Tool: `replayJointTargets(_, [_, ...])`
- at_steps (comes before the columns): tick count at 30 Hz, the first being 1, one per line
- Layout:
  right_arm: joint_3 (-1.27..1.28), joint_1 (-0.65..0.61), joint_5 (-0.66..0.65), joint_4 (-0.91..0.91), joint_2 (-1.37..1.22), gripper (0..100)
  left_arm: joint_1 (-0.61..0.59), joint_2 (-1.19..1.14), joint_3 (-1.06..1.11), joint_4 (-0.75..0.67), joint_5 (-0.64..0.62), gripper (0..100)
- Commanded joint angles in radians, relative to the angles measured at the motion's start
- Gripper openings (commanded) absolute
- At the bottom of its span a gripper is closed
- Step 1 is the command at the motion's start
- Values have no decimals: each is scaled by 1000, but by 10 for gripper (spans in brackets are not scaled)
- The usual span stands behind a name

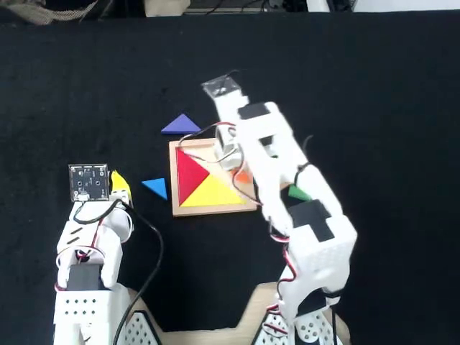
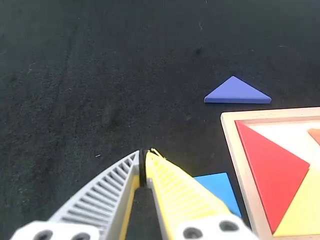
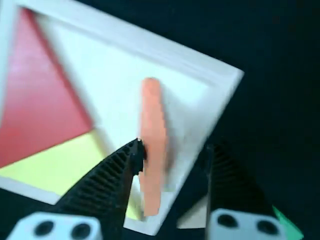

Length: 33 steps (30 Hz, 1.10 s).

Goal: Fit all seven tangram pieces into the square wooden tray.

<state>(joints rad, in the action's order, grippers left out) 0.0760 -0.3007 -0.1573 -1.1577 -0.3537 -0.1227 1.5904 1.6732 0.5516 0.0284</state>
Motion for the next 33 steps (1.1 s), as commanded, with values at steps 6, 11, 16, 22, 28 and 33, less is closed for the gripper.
replayJointTargets(6, [-67, 5, -37, -28, 45, 204, 13, 6, -7, -15, 8, 30])
replayJointTargets(11, [-85, -31, -38, 35, 70, 198, 13, 6, -7, -15, 8, 30])
replayJointTargets(16, [-88, -35, -106, 130, 13, 60, 13, 6, -7, -15, 8, 30])
replayJointTargets(22, [-168, -29, -114, 106, -70, 60, 13, 6, -7, -15, 8, 30])
replayJointTargets(28, [-269, -29, -115, 35, -148, 64, 13, 6, -7, -15, 8, 30])
replayJointTargets(33, [-326, -8, -115, -3, -183, 64, 13, 6, -7, -15, 8, 30])
